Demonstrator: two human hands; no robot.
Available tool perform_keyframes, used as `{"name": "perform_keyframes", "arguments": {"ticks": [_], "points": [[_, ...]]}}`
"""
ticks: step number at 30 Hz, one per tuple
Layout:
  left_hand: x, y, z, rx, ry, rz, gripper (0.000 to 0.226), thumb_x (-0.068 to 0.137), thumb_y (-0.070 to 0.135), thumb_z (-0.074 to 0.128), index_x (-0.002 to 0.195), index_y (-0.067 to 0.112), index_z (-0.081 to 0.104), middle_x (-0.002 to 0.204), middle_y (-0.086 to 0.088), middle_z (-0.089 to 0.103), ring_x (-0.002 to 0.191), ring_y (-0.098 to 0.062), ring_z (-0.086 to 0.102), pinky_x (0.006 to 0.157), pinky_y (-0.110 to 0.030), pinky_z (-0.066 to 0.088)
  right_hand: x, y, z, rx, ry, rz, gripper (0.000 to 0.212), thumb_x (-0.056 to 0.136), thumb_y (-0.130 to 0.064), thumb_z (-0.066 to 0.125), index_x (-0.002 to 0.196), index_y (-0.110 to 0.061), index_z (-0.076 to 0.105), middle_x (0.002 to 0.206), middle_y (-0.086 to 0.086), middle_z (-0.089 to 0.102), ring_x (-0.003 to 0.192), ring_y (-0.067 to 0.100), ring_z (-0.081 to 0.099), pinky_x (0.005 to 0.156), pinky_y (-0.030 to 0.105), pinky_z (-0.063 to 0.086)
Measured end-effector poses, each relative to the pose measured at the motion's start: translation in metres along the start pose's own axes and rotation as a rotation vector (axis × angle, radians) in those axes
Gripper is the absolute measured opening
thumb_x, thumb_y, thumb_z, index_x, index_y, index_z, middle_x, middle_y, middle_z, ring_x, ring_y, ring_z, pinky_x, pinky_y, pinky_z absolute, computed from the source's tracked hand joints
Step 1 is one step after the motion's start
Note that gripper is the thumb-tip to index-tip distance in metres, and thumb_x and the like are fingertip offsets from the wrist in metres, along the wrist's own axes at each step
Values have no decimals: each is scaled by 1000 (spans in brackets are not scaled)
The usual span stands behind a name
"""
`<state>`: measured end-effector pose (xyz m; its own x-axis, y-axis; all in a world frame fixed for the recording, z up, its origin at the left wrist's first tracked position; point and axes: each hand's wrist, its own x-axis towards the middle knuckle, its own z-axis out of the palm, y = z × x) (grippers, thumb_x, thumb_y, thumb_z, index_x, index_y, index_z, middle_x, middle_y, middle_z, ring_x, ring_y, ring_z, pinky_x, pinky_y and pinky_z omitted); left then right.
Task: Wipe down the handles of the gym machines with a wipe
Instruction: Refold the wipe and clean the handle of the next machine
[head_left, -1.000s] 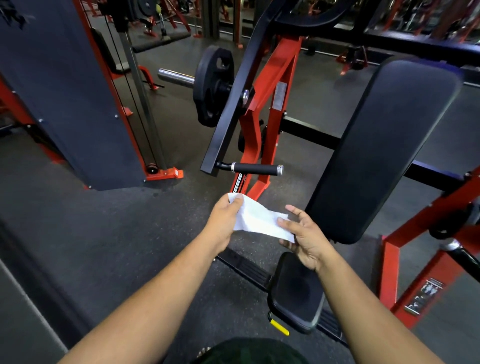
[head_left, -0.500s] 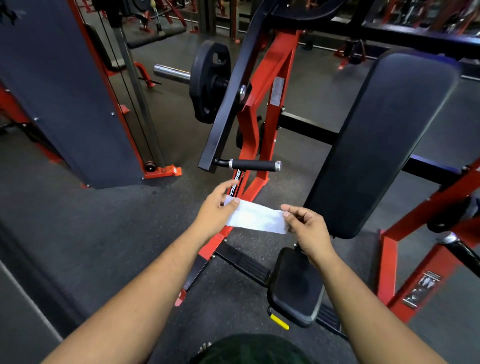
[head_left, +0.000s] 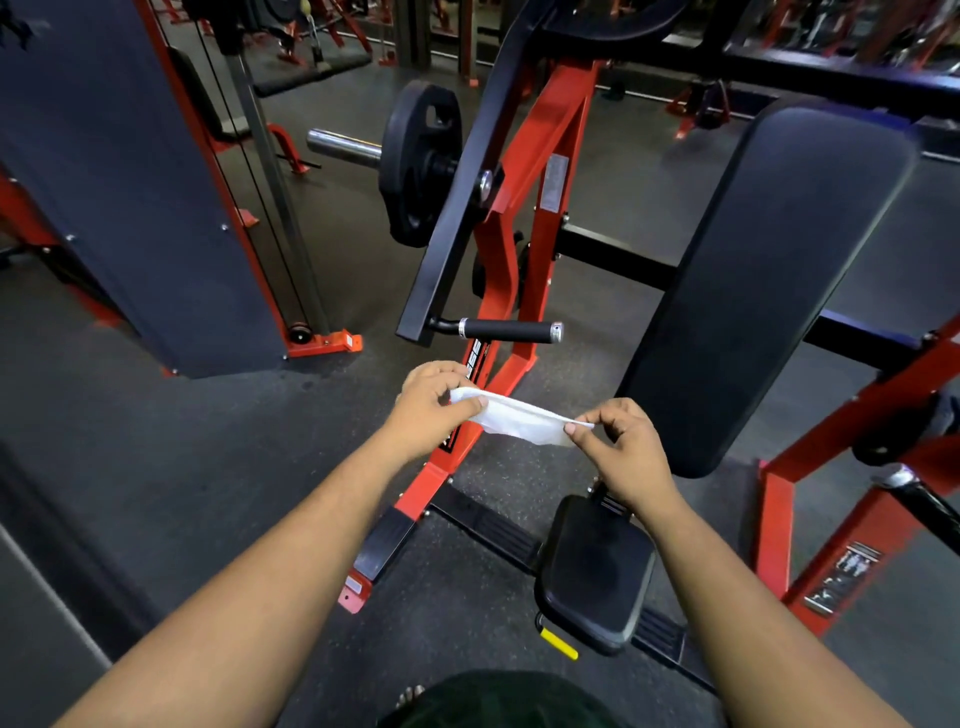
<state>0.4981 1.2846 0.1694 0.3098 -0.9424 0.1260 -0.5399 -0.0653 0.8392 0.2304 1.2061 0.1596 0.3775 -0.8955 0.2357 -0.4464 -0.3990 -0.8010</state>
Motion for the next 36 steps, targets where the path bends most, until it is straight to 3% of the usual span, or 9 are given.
{"name": "perform_keyframes", "arguments": {"ticks": [5, 10, 12, 16, 20, 23, 28, 32, 36], "points": [[9, 11, -14, -166, -184, 13, 5, 96, 17, 72, 98, 14, 76, 96, -4, 76, 86, -9, 68, 80, -32, 53, 4, -4, 3, -141, -388, 107, 13, 87, -37, 78, 86, -29, 69, 96, -12, 68, 92, 8, 61, 77, 22, 44], [29, 23, -27, 80, -403, 130, 15, 88, 35, 76, 95, 22, 78, 88, -1, 75, 84, -23, 70, 76, -42, 55, 13, -35, 31, -115, -481, -32, 69, 83, -51, 78, 144, -33, 50, 139, -19, 50, 129, -2, 44, 106, 20, 35], [36, 26, -37, 107, -435, 141, 11, 88, 32, 78, 94, 23, 79, 86, -1, 75, 80, -25, 69, 72, -41, 54, 18, -45, 49, 0, -496, -36, 62, 85, -46, 79, 140, -33, 55, 136, -21, 59, 125, -8, 51, 103, 15, 37], [45, 25, -61, 57, -422, 125, 12, 86, 22, 83, 97, 16, 79, 80, 8, 70, 67, -1, 56, 64, -23, 43, 26, -51, 75, 74, -436, -35, 7, 93, -30, 74, 99, -28, 71, 92, -13, 74, 86, -1, 65, 82, 28, 50], [41, 6, -78, -350, -233, -28, 36, 87, 22, 83, 120, 23, 70, 110, 4, 68, 87, -7, 60, 77, -25, 51, 29, -64, 93, 349, -444, 72, 14, 99, -18, 66, 95, -5, 67, 77, 5, 63, 68, 11, 54, 65, 24, 45], [15, -21, -62, -553, -47, -328, 30, 99, 47, 62, 124, 30, 60, 114, -1, 60, 91, -10, 56, 80, -36, 49, 27, -78, 111, 583, -430, 303, 11, 102, -11, 58, 100, -3, 66, 85, 12, 68, 71, 19, 62, 61, 26, 51], [-44, -78, -20, -797, -373, -754, 74, 94, 80, 31, 111, 18, 68, 88, 1, 71, 77, -13, 66, 79, -36, 51, 20, -77, 145, 648, -399, 603, 22, 100, -5, 52, 113, -3, 69, 105, 19, 76, 93, 30, 73, 70, 31, 58], [-31, -83, -27, -793, -286, -635, 40, 104, 32, 60, 126, -1, 64, 90, -5, 75, 71, -13, 67, 69, -32, 51, 20, -82, 158, 585, -395, 649, 21, 101, -3, 51, 114, -4, 67, 102, 16, 77, 79, 22, 73, 55, 25, 55], [12, -71, -66, -674, -148, -258, 17, 98, 7, 68, 113, 14, 70, 103, -15, 73, 87, -21, 63, 75, -32, 51, 46, -93, 149, 492, -231, 246, 21, 99, -3, 60, 115, -13, 69, 99, 8, 77, 84, 23, 72, 63, 34, 60]]}}
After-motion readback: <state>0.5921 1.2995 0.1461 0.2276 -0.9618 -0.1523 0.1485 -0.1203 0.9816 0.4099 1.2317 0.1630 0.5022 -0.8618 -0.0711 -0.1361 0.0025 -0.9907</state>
